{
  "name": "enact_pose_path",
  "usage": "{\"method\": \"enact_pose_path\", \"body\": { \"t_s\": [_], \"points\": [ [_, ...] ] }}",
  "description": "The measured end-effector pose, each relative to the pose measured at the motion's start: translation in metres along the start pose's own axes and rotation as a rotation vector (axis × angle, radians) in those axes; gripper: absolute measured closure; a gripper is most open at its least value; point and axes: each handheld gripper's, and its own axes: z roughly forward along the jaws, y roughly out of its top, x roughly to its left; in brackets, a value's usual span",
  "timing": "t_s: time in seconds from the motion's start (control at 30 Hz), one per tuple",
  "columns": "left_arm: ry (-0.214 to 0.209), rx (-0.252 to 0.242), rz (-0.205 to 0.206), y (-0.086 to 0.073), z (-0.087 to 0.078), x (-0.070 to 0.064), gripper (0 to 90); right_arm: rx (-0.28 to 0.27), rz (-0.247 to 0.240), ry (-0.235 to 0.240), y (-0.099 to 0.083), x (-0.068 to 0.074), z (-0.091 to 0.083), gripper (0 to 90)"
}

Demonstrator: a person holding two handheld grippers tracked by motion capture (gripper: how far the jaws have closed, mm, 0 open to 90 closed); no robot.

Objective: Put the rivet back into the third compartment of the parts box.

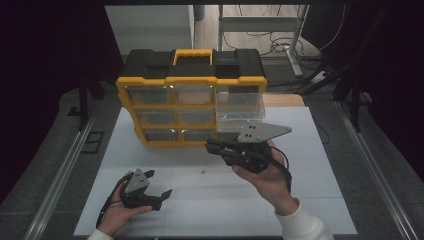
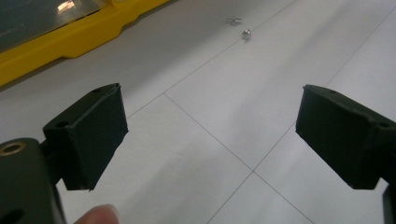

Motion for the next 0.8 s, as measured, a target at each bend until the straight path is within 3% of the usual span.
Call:
{"method": "enact_pose_path", "body": {
  "t_s": [0.8],
  "points": [
    [0.001,0.008,0.009,-0.0002,0.0006,-0.0006,9.5,-0.037,-0.006,-0.013,0.0088,0.0009,-0.0067,83.2]
  ]
}}
